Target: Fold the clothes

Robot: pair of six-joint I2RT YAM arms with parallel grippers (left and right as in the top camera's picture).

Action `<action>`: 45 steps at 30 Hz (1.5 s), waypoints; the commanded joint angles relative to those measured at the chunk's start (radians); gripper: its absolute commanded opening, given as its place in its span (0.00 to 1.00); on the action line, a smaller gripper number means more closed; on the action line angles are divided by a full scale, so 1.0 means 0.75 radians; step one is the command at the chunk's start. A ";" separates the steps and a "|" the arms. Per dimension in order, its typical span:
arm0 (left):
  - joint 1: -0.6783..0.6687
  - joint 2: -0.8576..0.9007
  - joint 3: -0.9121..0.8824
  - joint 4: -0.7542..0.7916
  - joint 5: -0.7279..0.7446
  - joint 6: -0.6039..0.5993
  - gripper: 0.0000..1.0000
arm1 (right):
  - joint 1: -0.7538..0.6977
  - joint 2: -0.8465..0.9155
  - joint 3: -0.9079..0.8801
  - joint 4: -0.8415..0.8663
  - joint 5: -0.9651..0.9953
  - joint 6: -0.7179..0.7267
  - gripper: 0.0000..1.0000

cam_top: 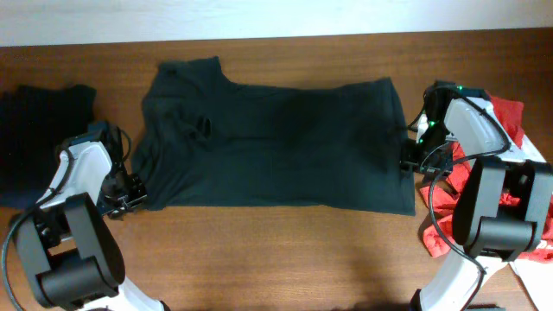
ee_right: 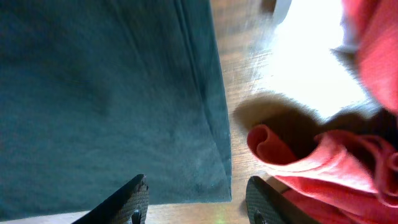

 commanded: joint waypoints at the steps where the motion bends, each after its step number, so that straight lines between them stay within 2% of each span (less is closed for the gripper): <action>1: -0.001 -0.047 0.030 0.025 0.019 -0.004 0.52 | 0.000 -0.011 -0.132 0.083 -0.006 0.006 0.54; 3: -0.002 -0.045 0.030 0.109 0.020 -0.004 0.61 | 0.000 -0.010 -0.258 0.174 -0.035 0.006 0.53; 4: -0.001 -0.045 0.030 0.123 0.019 -0.004 0.62 | 0.000 -0.010 -0.298 0.207 -0.036 0.007 0.52; 5: -0.001 -0.044 0.028 0.137 0.018 -0.004 0.62 | 0.000 -0.010 -0.336 0.239 -0.052 0.007 0.45; 6: -0.001 -0.043 0.013 0.165 0.015 -0.004 0.62 | 0.000 -0.010 -0.368 0.243 -0.060 0.011 0.25; 7: -0.001 -0.043 -0.006 0.191 0.015 -0.004 0.63 | 0.000 -0.010 -0.369 0.238 -0.060 0.011 0.16; 8: -0.001 -0.043 -0.034 0.228 0.015 -0.003 0.62 | 0.000 -0.010 -0.369 0.239 -0.060 0.011 0.07; 9: -0.001 -0.043 -0.066 0.265 0.015 -0.003 0.63 | 0.000 -0.010 -0.369 0.239 -0.060 0.011 0.05; 11: -0.001 -0.043 -0.140 0.347 0.015 -0.003 0.58 | 0.000 -0.010 -0.369 0.238 -0.060 0.011 0.05; 12: -0.001 -0.043 -0.181 0.369 0.015 -0.003 0.45 | 0.000 -0.010 -0.369 0.233 -0.060 0.011 0.05; 13: 0.000 -0.043 -0.204 0.361 -0.015 -0.003 0.15 | -0.001 -0.010 -0.369 0.221 -0.059 0.010 0.05; 14: 0.001 -0.043 -0.205 0.317 -0.083 -0.004 0.01 | 0.000 -0.010 -0.369 0.205 -0.056 0.010 0.05; 16: 0.056 -0.043 -0.205 0.163 -0.194 -0.105 0.00 | -0.002 -0.010 -0.369 0.142 0.004 0.011 0.05; 19: 0.142 -0.045 -0.205 0.067 -0.173 -0.109 0.00 | -0.002 -0.010 -0.369 0.001 0.007 0.011 0.08; 20: 0.139 -0.045 -0.204 0.067 -0.163 -0.108 0.00 | -0.002 -0.010 -0.369 -0.007 0.007 0.011 0.19; 21: 0.139 -0.045 -0.200 0.068 -0.151 -0.108 0.00 | -0.002 -0.010 -0.367 -0.005 0.007 0.011 0.20; 24: 0.138 -0.062 -0.094 0.043 -0.046 -0.076 0.14 | -0.002 -0.010 -0.194 -0.081 0.053 0.011 0.28; 25: 0.138 -0.074 -0.057 0.025 -0.037 -0.052 0.15 | -0.002 -0.010 -0.121 -0.111 0.069 0.011 0.29; 26: 0.138 -0.095 -0.010 -0.002 -0.037 -0.046 0.18 | -0.002 -0.010 -0.038 -0.139 0.072 0.011 0.38; 27: 0.138 -0.131 0.045 -0.024 -0.022 -0.022 0.20 | -0.002 -0.010 0.043 -0.157 0.071 0.011 0.39; 28: 0.138 -0.168 0.097 -0.034 0.037 -0.007 0.27 | -0.002 -0.010 0.122 -0.169 0.070 0.011 0.41; 29: 0.138 -0.202 0.149 -0.011 0.189 0.082 0.35 | -0.002 -0.010 0.205 -0.181 0.056 0.010 0.47; 30: 0.129 -0.214 0.199 0.048 0.344 0.184 0.51 | 0.000 -0.010 0.262 -0.186 0.055 0.010 0.59; 31: 0.108 -0.214 0.218 0.120 0.418 0.251 0.62 | 0.000 -0.010 0.306 -0.187 0.038 -0.013 0.66; 32: 0.057 -0.211 0.218 0.247 0.460 0.296 0.69 | 0.000 -0.010 0.338 -0.188 -0.030 -0.072 0.69; 34: -0.044 -0.172 0.228 0.444 0.460 0.298 0.74 | 0.000 -0.010 0.361 -0.191 -0.051 -0.071 0.71; 35: -0.069 -0.134 0.262 0.469 0.460 0.298 0.74 | 0.000 -0.010 0.361 -0.192 -0.051 -0.071 0.71; 37: -0.105 0.025 0.441 0.482 0.485 0.297 0.74 | 0.000 -0.010 0.361 -0.191 -0.050 -0.072 0.71; 39: -0.109 0.246 0.686 0.498 0.627 0.281 0.73 | 0.000 -0.010 0.361 -0.191 -0.050 -0.072 0.71; 40: -0.109 0.389 0.809 0.549 0.635 0.245 0.73 | 0.000 -0.010 0.361 -0.191 -0.050 -0.072 0.71; 42: -0.109 0.498 0.837 0.676 0.637 0.204 0.73 | 0.000 -0.010 0.361 -0.191 -0.051 -0.071 0.71; 44: -0.109 0.612 0.837 0.861 0.744 0.178 0.73 | 0.000 -0.010 0.361 -0.191 -0.050 -0.071 0.71; 45: -0.109 0.647 0.837 0.903 0.745 0.106 0.73 | 0.000 -0.010 0.361 -0.191 -0.050 -0.071 0.71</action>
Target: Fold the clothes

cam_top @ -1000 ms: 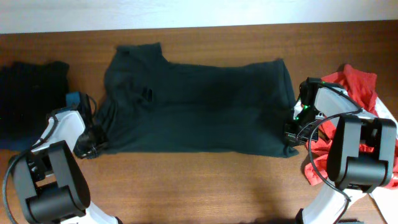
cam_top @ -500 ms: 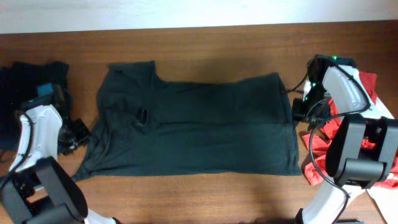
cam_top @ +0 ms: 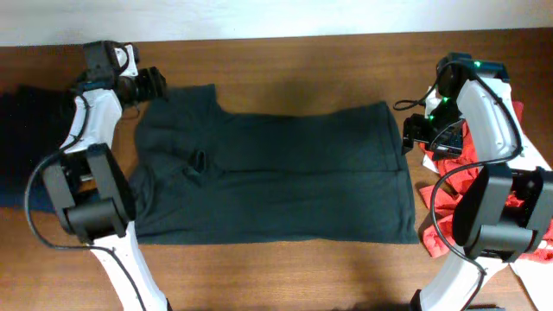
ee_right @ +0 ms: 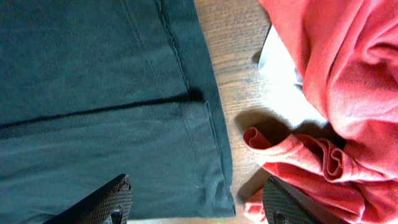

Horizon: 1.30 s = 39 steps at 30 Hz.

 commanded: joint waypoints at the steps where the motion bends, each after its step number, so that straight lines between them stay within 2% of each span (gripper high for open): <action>1: -0.003 0.125 0.017 0.109 0.090 -0.164 0.73 | 0.000 -0.004 0.022 0.001 -0.003 0.000 0.72; 5: -0.003 0.216 0.017 0.218 0.095 -0.274 0.71 | -0.001 -0.004 0.022 0.009 -0.003 0.000 0.73; 6: -0.003 0.217 0.017 0.229 0.096 -0.274 0.54 | -0.001 -0.004 0.022 0.013 -0.003 0.000 0.73; 7: -0.003 0.216 0.018 0.255 0.121 -0.278 0.32 | -0.001 -0.004 0.022 0.020 -0.003 0.000 0.73; 8: -0.003 0.216 0.020 0.267 0.159 -0.284 0.13 | 0.000 -0.004 0.022 0.034 -0.003 0.000 0.73; 10: 0.005 0.216 0.027 0.232 0.192 -0.308 0.00 | 0.000 -0.004 0.022 0.064 -0.003 0.001 0.73; 11: 0.013 0.207 0.027 0.217 0.222 -0.307 0.00 | 0.000 -0.003 0.022 0.107 -0.003 0.000 0.74; 15: 0.020 0.082 0.028 0.173 0.461 -0.301 0.00 | 0.000 0.003 0.022 0.561 -0.021 -0.001 0.80; 17: 0.020 -0.010 0.028 0.020 0.577 -0.218 0.01 | 0.001 0.057 0.020 0.862 -0.117 0.000 0.80; 21: 0.021 -0.044 0.028 -0.312 0.573 -0.117 0.01 | 0.003 0.230 0.020 1.124 -0.229 0.001 0.80; 24: 0.021 -0.044 0.028 -0.356 0.566 -0.109 0.01 | 0.045 0.361 0.020 1.262 -0.232 0.001 0.80; 26: 0.021 -0.044 0.028 -0.376 0.538 -0.109 0.01 | 0.064 0.424 0.020 1.278 -0.228 0.006 0.77; 27: 0.021 -0.044 0.028 -0.382 0.537 -0.109 0.01 | 0.075 0.452 0.020 1.277 -0.229 0.006 0.69; 29: 0.021 -0.044 0.028 -0.383 0.537 -0.109 0.00 | 0.096 0.479 0.019 1.261 -0.227 0.006 0.61; 31: 0.021 -0.044 0.028 -0.383 0.534 -0.109 0.01 | 0.096 0.478 0.020 1.222 -0.227 0.006 0.34; 32: 0.021 -0.044 0.028 -0.383 0.526 -0.109 0.00 | 0.095 0.479 0.020 1.191 -0.219 0.006 0.31; 35: 0.021 -0.044 0.028 -0.384 0.493 -0.109 0.01 | 0.095 0.479 0.020 1.095 -0.163 0.006 0.32; 37: 0.021 -0.044 0.028 -0.391 0.493 -0.108 0.01 | 0.095 0.478 0.020 1.055 -0.163 0.006 0.27; 38: 0.021 -0.044 0.028 -0.401 0.490 -0.089 0.01 | 0.095 0.478 0.020 1.045 -0.163 0.006 0.11; 39: 0.021 -0.044 0.028 -0.406 0.488 -0.064 0.01 | 0.094 0.472 0.030 1.040 -0.162 0.006 0.04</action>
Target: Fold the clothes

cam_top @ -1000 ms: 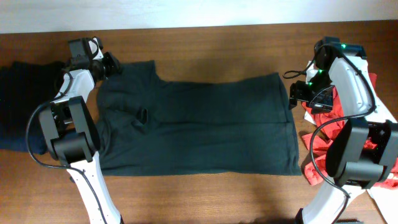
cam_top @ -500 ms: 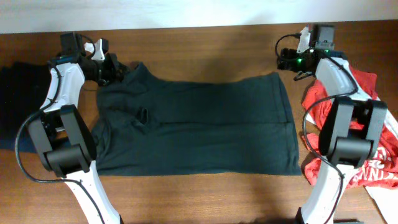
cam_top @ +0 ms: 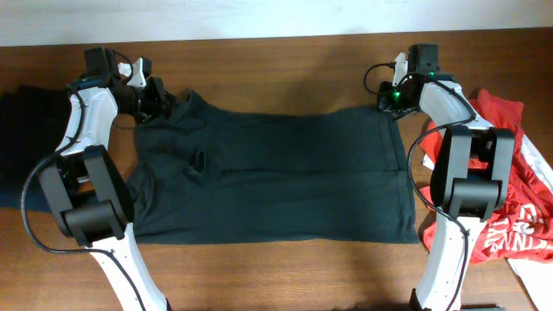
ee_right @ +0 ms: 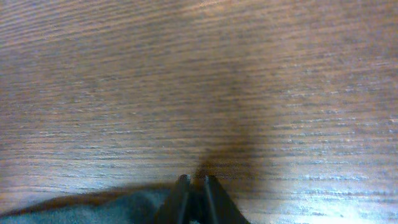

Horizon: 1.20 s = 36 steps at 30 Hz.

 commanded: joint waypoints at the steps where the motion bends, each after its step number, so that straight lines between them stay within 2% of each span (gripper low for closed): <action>1: 0.007 -0.045 0.001 -0.027 -0.008 0.102 0.01 | 0.008 0.017 0.009 -0.081 0.046 0.006 0.04; 2: 0.007 -0.094 0.001 -0.066 -0.027 0.181 0.00 | -0.002 -0.015 0.051 -0.134 0.054 0.006 0.04; 3: 0.006 -0.151 0.001 -0.108 -0.129 0.217 0.00 | -0.013 -0.040 0.107 -0.204 0.069 0.006 0.04; 4: 0.005 -0.222 0.001 -0.160 -0.243 0.242 0.01 | -0.027 -0.054 0.193 -0.327 0.070 0.006 0.04; 8: 0.007 -0.491 0.001 -0.415 -0.399 0.314 0.00 | -0.049 -0.054 0.529 -0.899 0.096 0.005 0.04; 10: 0.007 -0.534 0.001 -0.587 -0.450 0.314 0.00 | -0.049 -0.054 0.568 -1.139 0.213 0.005 0.04; 11: 0.009 -0.535 0.000 -0.803 -0.561 0.314 0.00 | -0.061 -0.054 0.568 -1.306 0.264 0.005 0.04; 12: 0.014 -0.535 0.000 -0.912 -0.626 0.314 0.00 | -0.081 -0.054 0.568 -1.388 0.287 0.005 0.04; 14: 0.019 -0.535 -0.002 -1.037 -0.629 0.315 0.00 | -0.109 -0.054 0.567 -1.469 0.292 0.005 0.04; 19: 0.019 -0.535 -0.003 -1.222 -0.734 0.319 0.01 | -0.104 -0.055 0.470 -1.502 0.229 -0.032 0.04; 23: 0.018 -0.535 -0.004 -1.248 -0.733 0.319 0.00 | -0.112 -0.148 0.190 -1.502 0.214 -0.029 0.04; 26: 0.018 -0.535 -0.025 -1.247 -0.734 0.319 0.00 | -0.115 -0.221 0.116 -1.502 0.215 -0.030 0.04; 32: 0.018 -0.535 -0.330 -1.248 -0.733 0.296 0.00 | -0.115 -0.221 -0.107 -1.490 0.231 -0.030 0.04; 36: 0.018 -0.535 -0.489 -1.237 -0.743 0.267 0.01 | -0.115 -0.221 -0.169 -1.482 0.231 -0.025 0.05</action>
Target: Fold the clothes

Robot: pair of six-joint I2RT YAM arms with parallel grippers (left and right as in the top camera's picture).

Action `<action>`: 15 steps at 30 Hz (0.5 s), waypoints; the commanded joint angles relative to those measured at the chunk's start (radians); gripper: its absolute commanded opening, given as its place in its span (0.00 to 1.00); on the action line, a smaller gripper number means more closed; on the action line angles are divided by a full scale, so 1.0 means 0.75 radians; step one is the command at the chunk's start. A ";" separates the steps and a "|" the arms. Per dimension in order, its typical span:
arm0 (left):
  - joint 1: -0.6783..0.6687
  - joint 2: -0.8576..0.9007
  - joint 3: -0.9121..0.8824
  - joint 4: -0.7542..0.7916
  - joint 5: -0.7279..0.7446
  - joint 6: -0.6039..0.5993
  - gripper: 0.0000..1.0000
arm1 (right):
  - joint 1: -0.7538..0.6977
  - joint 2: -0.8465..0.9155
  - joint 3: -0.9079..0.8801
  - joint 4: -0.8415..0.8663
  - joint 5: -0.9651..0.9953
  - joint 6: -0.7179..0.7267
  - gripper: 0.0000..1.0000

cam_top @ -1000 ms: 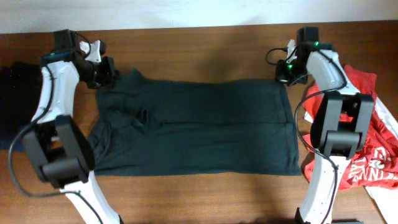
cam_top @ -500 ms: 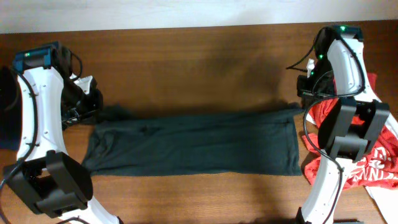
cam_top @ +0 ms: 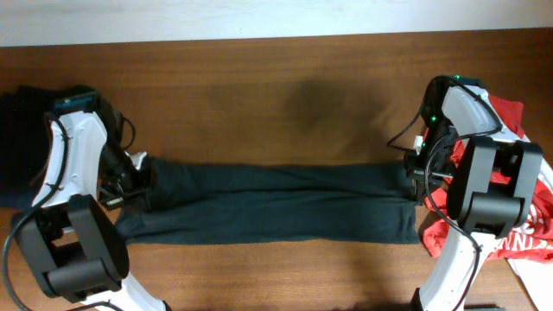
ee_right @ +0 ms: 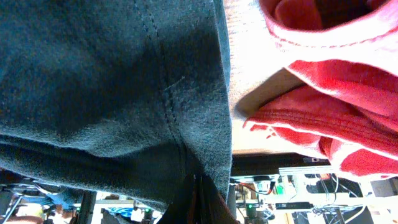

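A dark green T-shirt [cam_top: 268,203] lies across the table as a long narrow band, its far half doubled over toward the front. At its left end my left gripper [cam_top: 136,177] pinches bunched cloth. My right gripper [cam_top: 413,168] is at the band's right end, on the upper layer. In the right wrist view the right gripper [ee_right: 198,202] is shut, with the shirt's hemmed fabric [ee_right: 112,93] draped over and caught between the fingers.
A heap of red clothes [cam_top: 505,117] lies right beside the right arm and fills the right wrist view's corner [ee_right: 323,112]. A dark folded cloth [cam_top: 22,138] sits at the far left. Bare wooden table [cam_top: 276,95] stretches behind the shirt.
Both grippers were at the far corners of the shirt lying spread flat. Now both are nearer the front with those corners in them, and the shirt is half as deep.
First the shirt lay flat, with my grippers low at its sides and the right one open by the near right corner. Then the left was at the far left corner. Then both were at the far corners, the right shut there. Now the far half lies over the near half.
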 commanded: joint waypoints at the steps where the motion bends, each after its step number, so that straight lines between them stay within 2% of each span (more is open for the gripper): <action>1: 0.007 -0.026 -0.075 0.000 -0.016 -0.024 0.01 | -0.008 -0.028 -0.031 -0.003 0.012 -0.004 0.05; 4: 0.007 -0.026 -0.076 -0.011 -0.114 -0.111 0.01 | -0.008 -0.028 -0.101 0.008 0.012 0.003 0.08; 7: 0.007 -0.026 -0.081 -0.011 -0.113 -0.114 0.01 | -0.008 -0.028 -0.199 0.044 0.013 0.018 0.11; 10: -0.006 -0.026 -0.109 -0.011 -0.070 -0.114 0.00 | -0.009 -0.028 -0.231 0.045 0.160 0.149 0.11; 15: -0.018 -0.026 -0.138 -0.011 -0.066 -0.114 0.01 | -0.009 -0.028 -0.227 0.083 0.156 0.136 0.09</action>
